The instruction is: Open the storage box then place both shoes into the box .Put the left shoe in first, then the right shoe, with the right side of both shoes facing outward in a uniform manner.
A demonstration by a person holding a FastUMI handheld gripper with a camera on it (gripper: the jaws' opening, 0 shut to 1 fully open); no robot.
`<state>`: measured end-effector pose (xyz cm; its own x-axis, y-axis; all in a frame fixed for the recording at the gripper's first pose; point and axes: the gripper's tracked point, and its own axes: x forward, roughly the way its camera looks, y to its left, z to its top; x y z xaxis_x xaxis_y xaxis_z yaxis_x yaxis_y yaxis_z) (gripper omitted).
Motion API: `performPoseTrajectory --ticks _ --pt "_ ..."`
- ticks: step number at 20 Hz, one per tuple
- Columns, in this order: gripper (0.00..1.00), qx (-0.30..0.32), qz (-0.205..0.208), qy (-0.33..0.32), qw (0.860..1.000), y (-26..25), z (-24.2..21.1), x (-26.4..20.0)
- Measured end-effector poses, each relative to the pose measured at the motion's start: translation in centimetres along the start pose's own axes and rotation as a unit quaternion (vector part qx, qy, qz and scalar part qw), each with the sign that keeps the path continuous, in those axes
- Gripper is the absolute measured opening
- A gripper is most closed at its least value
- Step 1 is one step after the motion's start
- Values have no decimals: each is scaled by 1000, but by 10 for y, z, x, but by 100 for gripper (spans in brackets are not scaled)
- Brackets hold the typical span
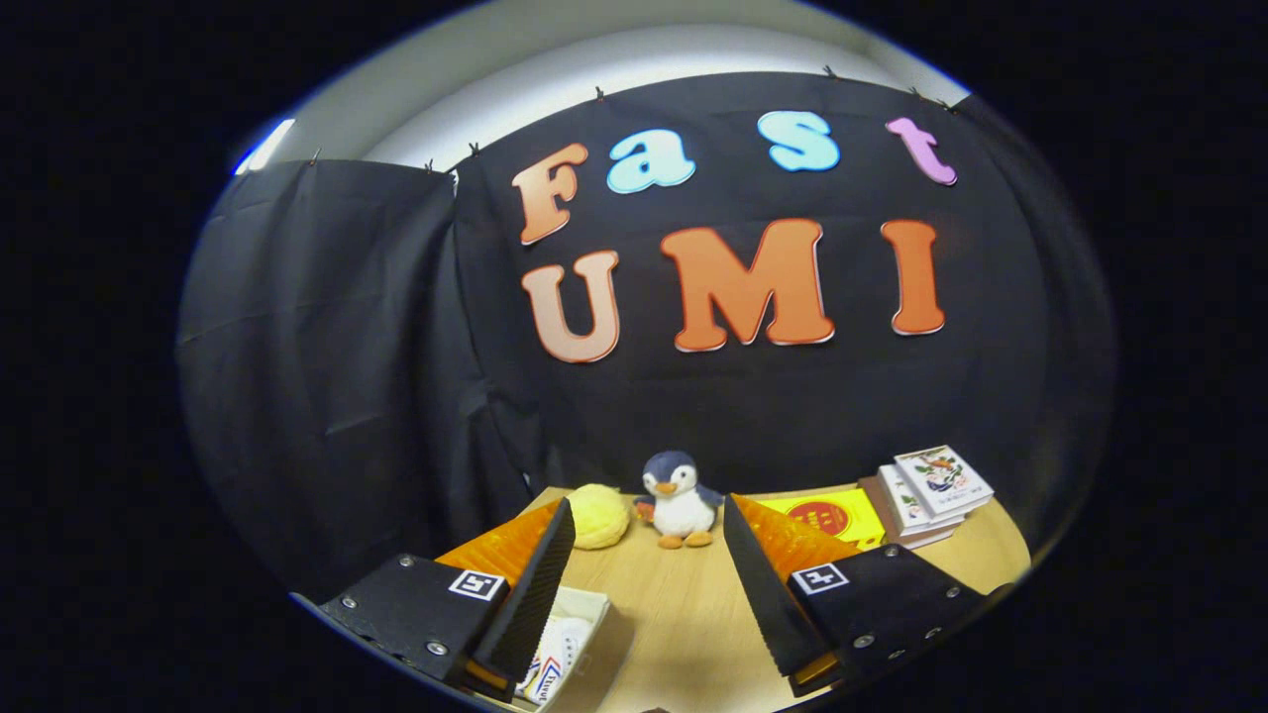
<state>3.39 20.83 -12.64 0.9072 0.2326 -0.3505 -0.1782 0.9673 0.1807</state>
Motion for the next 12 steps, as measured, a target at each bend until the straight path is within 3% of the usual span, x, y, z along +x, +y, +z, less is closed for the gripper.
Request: performPoseTrajectory --ticks 6,12 --pt "95 -6 -53 -72 996 -60 40 -21" --pt "97 -9 -71 -91 993 -95 52 -29"
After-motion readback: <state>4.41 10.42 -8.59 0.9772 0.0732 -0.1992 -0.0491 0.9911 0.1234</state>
